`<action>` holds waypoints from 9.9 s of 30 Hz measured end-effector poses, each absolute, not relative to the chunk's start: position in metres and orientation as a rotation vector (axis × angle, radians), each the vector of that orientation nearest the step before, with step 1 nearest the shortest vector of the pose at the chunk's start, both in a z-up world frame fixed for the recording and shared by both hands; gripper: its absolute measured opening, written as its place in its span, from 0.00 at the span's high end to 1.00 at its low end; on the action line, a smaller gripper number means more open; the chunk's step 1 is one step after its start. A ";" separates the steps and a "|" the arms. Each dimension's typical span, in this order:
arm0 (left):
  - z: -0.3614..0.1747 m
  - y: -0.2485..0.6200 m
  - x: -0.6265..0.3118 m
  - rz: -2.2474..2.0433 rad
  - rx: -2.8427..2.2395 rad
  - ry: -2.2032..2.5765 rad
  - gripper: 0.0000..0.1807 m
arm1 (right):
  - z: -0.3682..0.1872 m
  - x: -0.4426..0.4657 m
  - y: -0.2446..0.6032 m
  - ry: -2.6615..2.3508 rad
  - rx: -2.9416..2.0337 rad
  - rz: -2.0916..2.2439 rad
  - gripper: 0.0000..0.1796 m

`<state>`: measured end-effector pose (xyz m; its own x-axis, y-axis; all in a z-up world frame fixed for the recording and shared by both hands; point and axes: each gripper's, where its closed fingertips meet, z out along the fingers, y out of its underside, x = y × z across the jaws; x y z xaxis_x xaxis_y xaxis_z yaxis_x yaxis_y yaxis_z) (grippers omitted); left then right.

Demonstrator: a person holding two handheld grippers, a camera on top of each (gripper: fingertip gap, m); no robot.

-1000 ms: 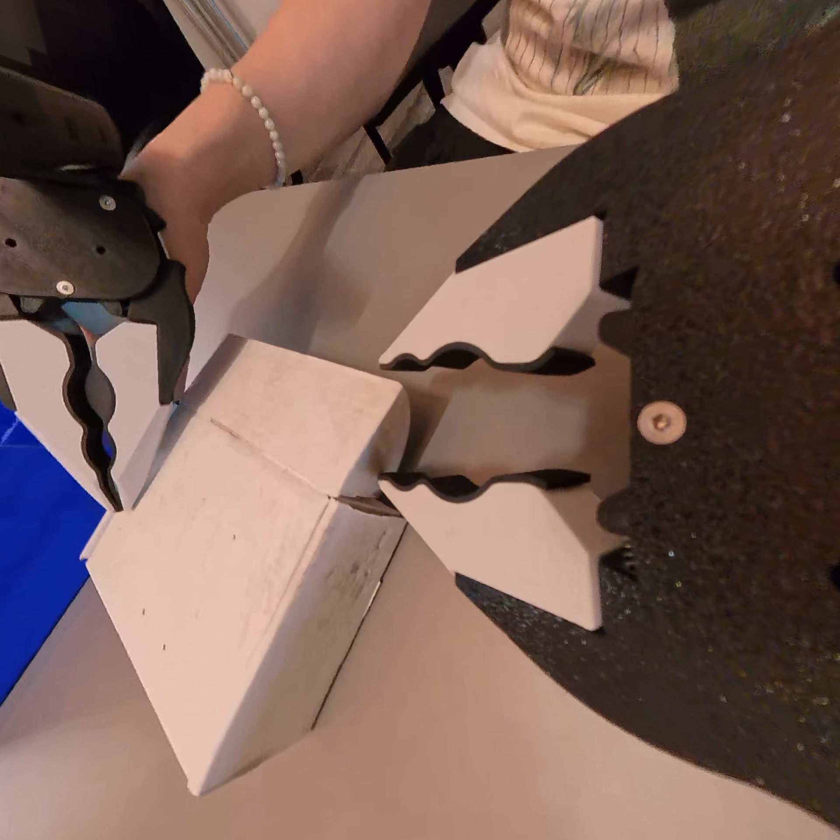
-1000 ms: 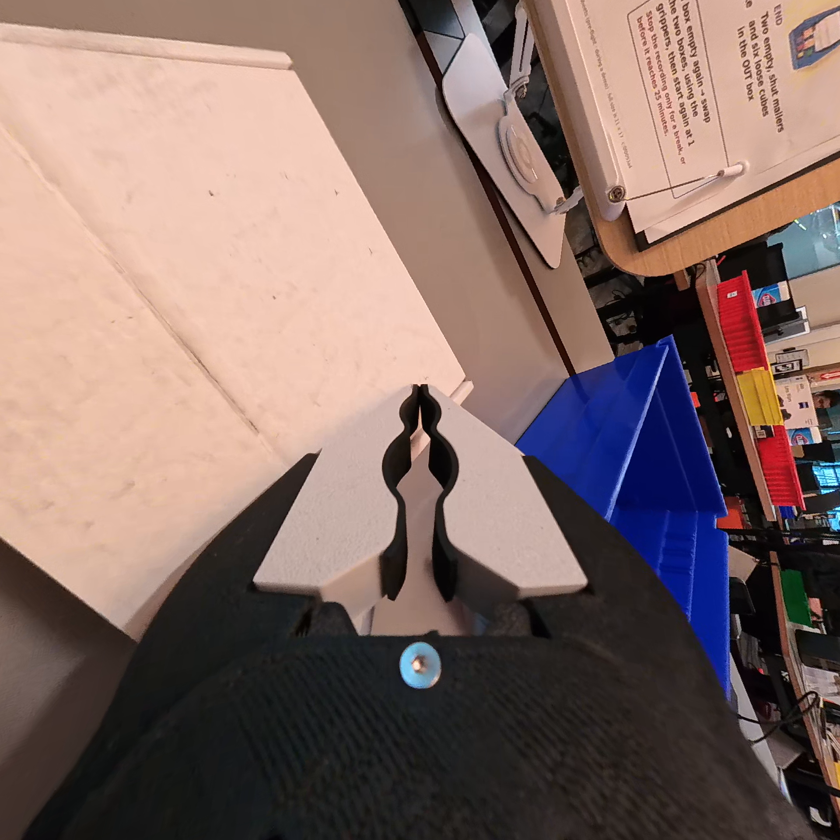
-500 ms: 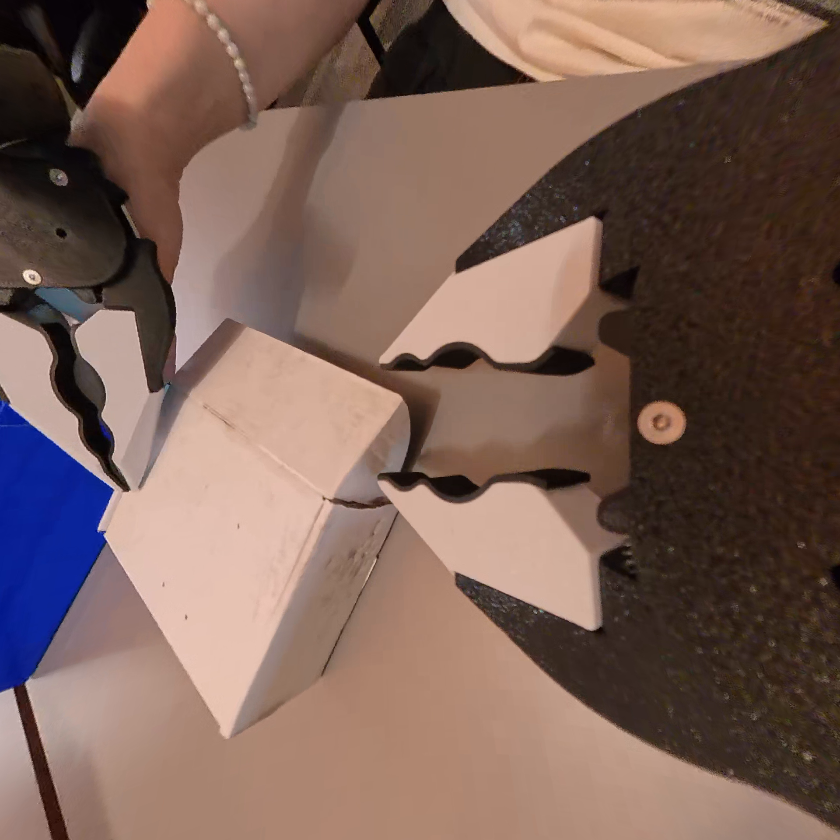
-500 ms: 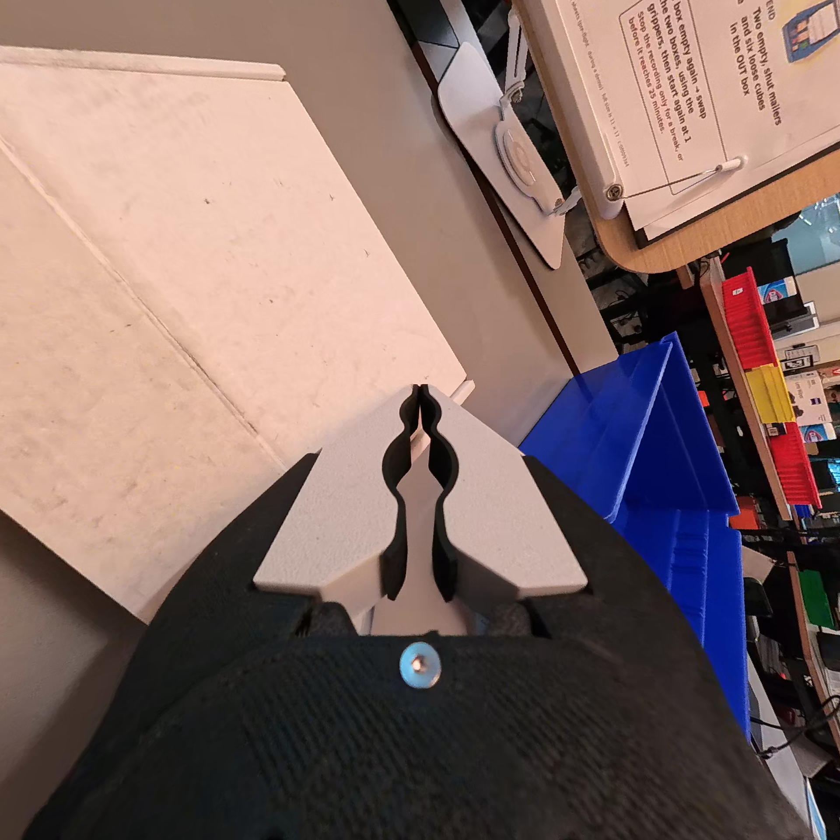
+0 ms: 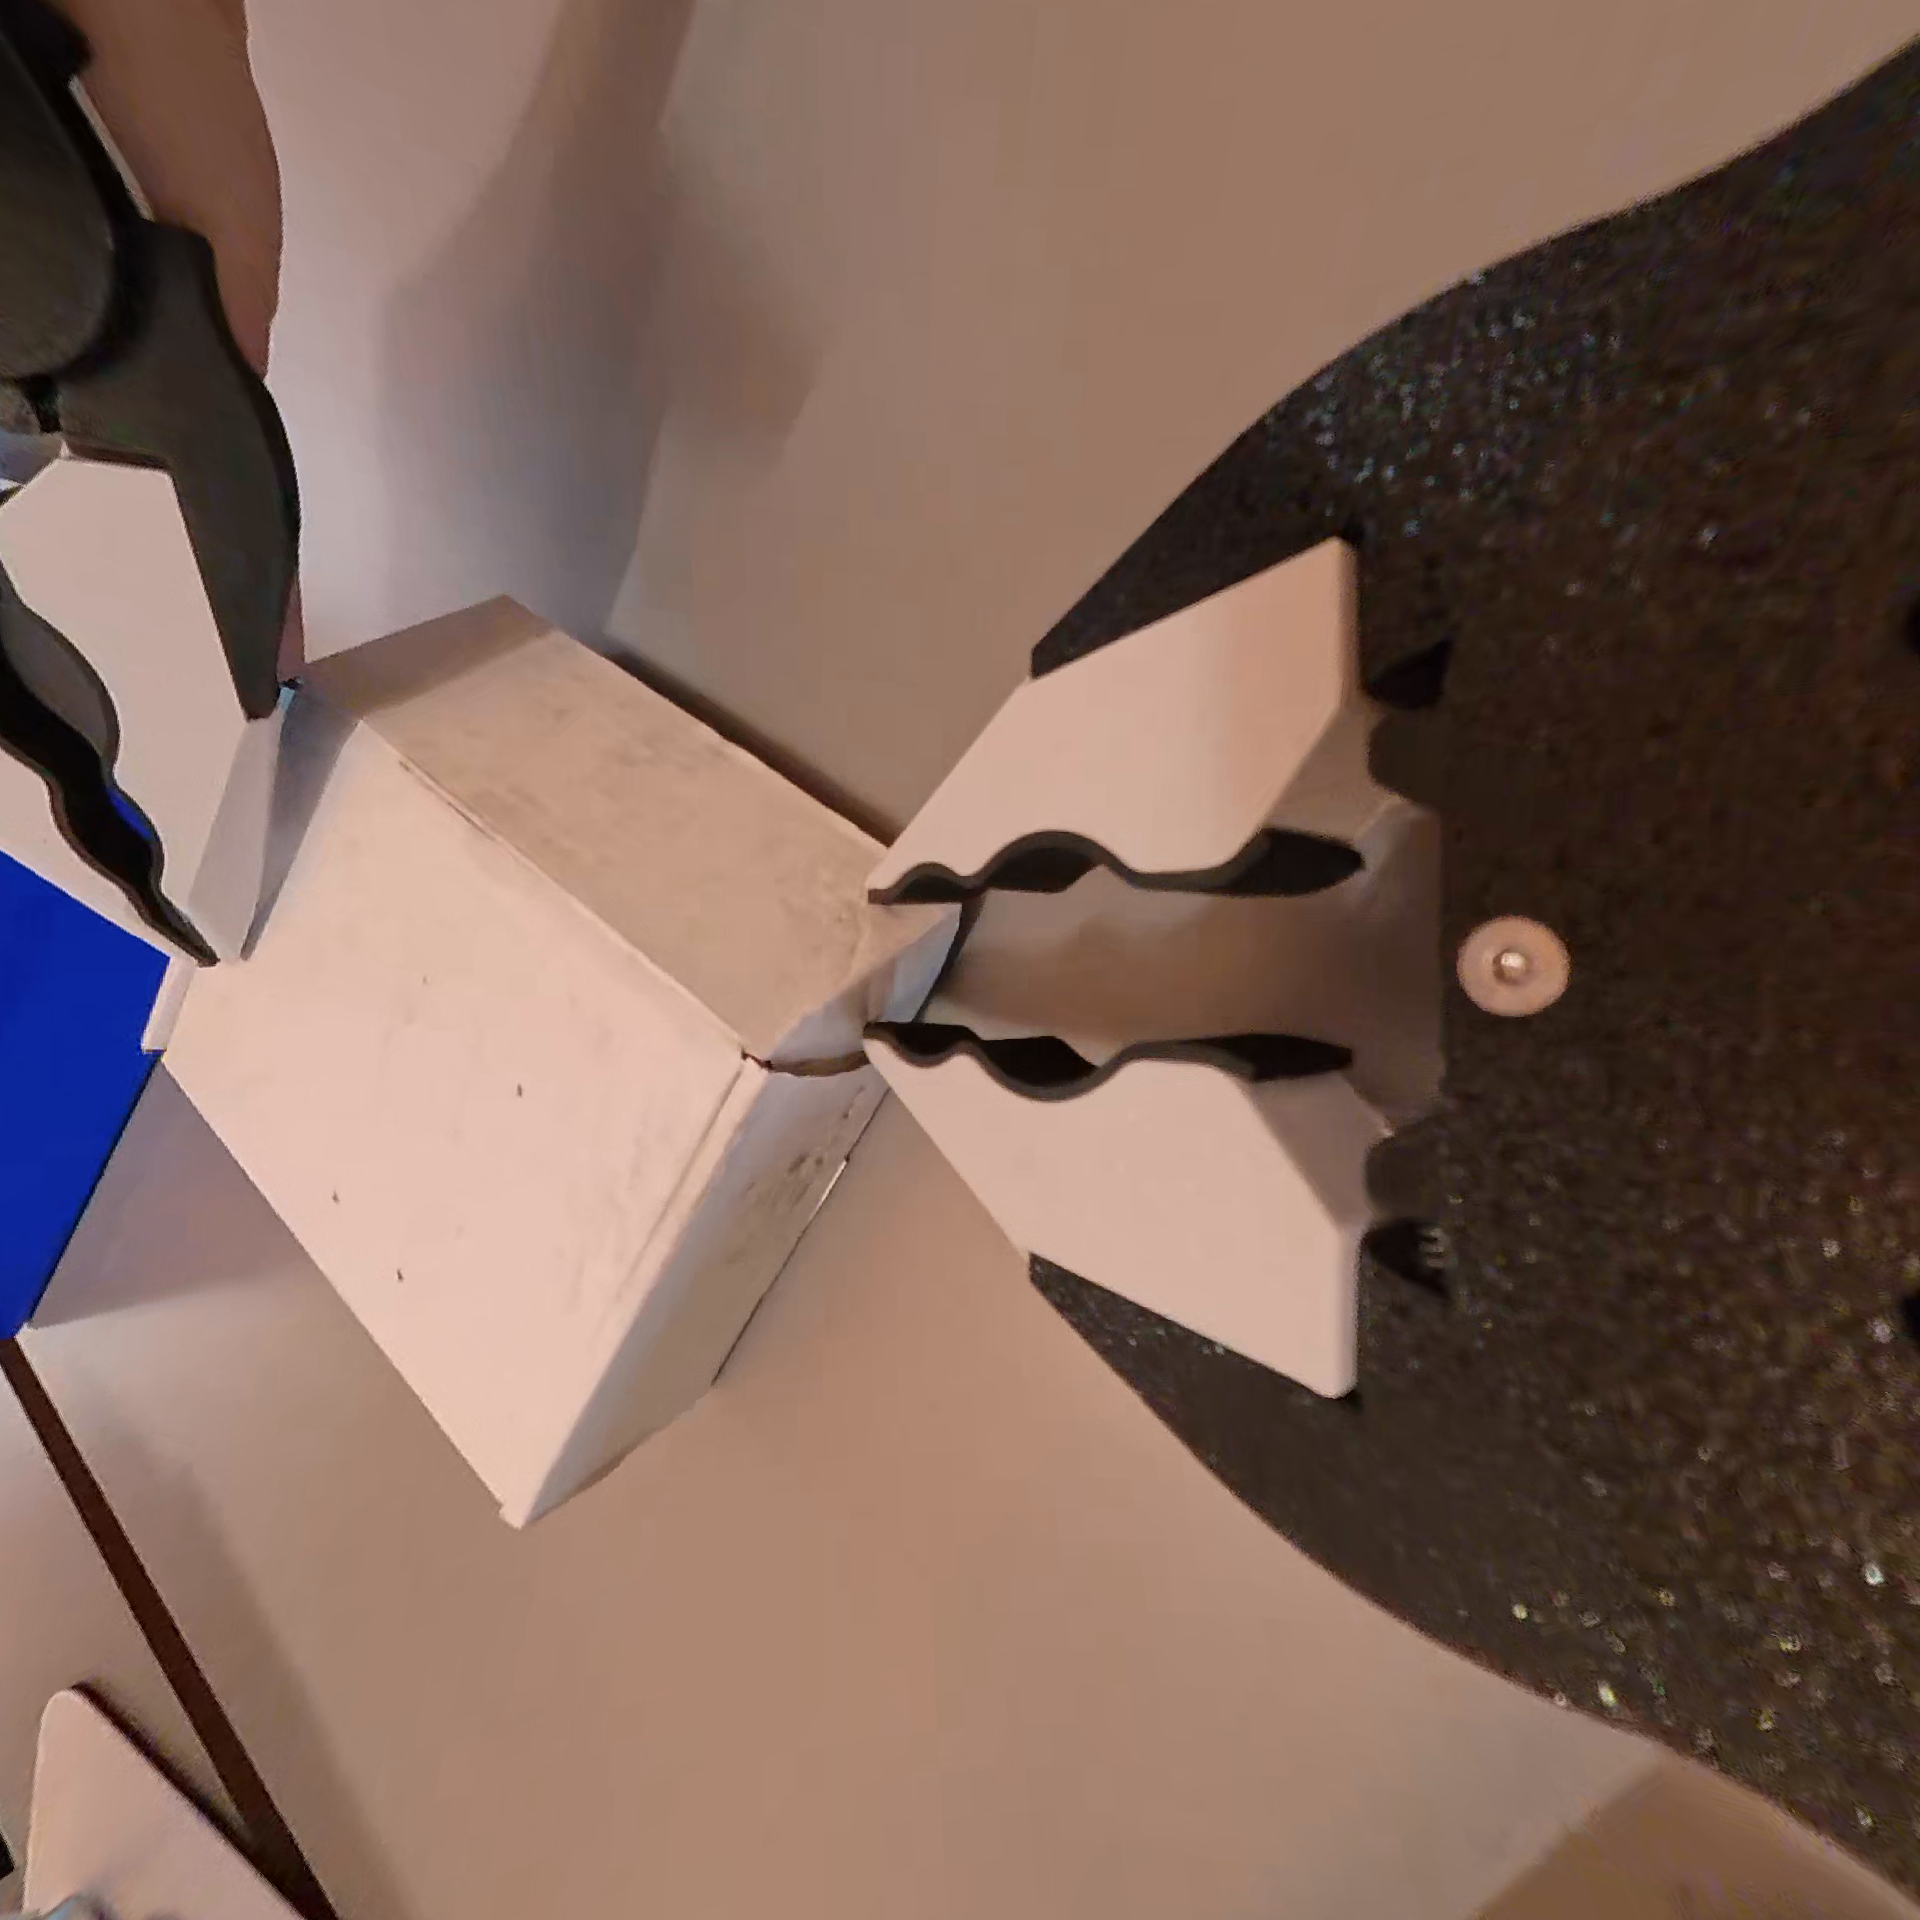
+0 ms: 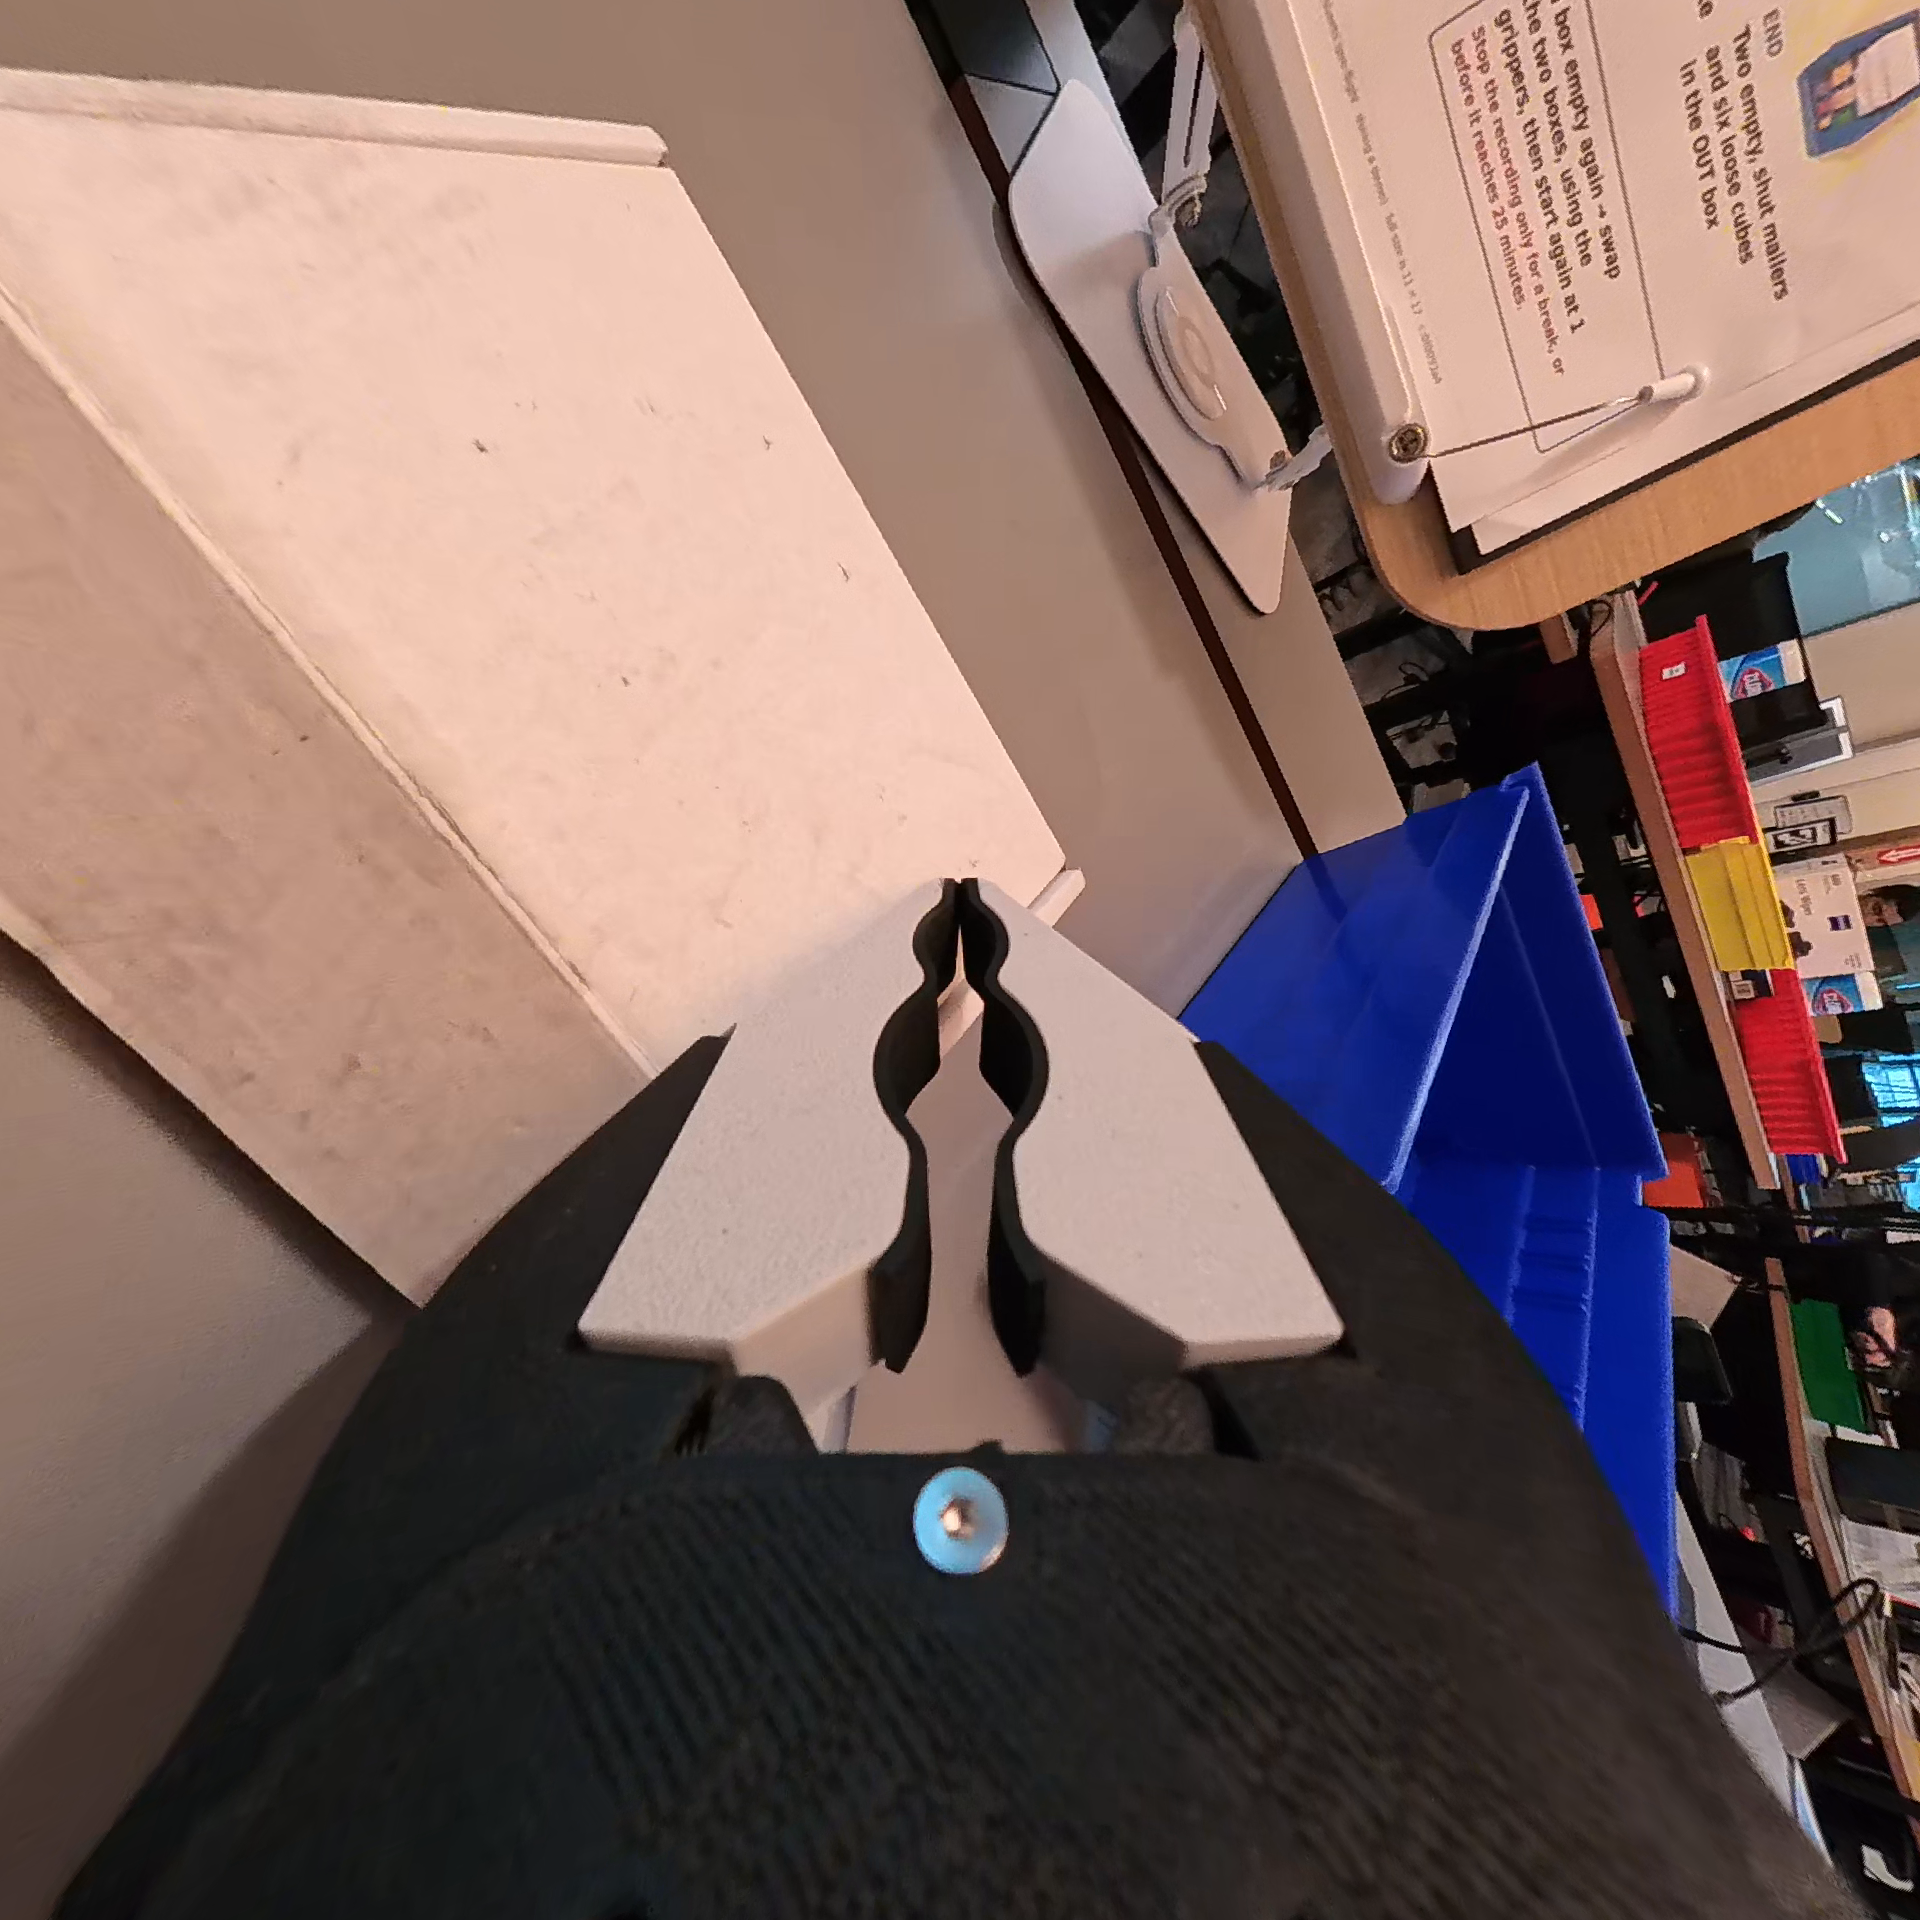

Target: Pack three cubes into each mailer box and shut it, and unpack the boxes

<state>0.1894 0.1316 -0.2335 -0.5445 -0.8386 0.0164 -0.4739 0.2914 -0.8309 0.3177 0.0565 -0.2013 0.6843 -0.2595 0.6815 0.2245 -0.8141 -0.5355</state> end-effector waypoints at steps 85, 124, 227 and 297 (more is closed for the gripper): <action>-0.157 0.153 0.259 -1.503 -1.003 1.884 0.87 | -0.201 0.236 -0.002 0.093 -1.977 -0.609 0.79; -0.244 0.138 0.196 -0.849 -1.032 2.156 0.88 | -0.240 0.250 0.009 -0.067 -2.193 -0.851 0.93; -0.245 0.151 0.254 -1.124 -0.725 2.402 0.79 | -0.241 0.289 0.019 -0.025 -2.205 -0.359 0.86; -0.231 0.165 0.227 -0.940 -0.913 2.221 0.50 | -0.181 0.307 0.092 -0.340 -2.384 -0.553 0.34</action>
<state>0.2272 0.1646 -0.2311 -0.6145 -0.7573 -0.2209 -0.3687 0.5233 -0.7683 0.3069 0.0915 -0.1814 0.8768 0.0974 0.4708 0.3758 -0.7496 -0.5449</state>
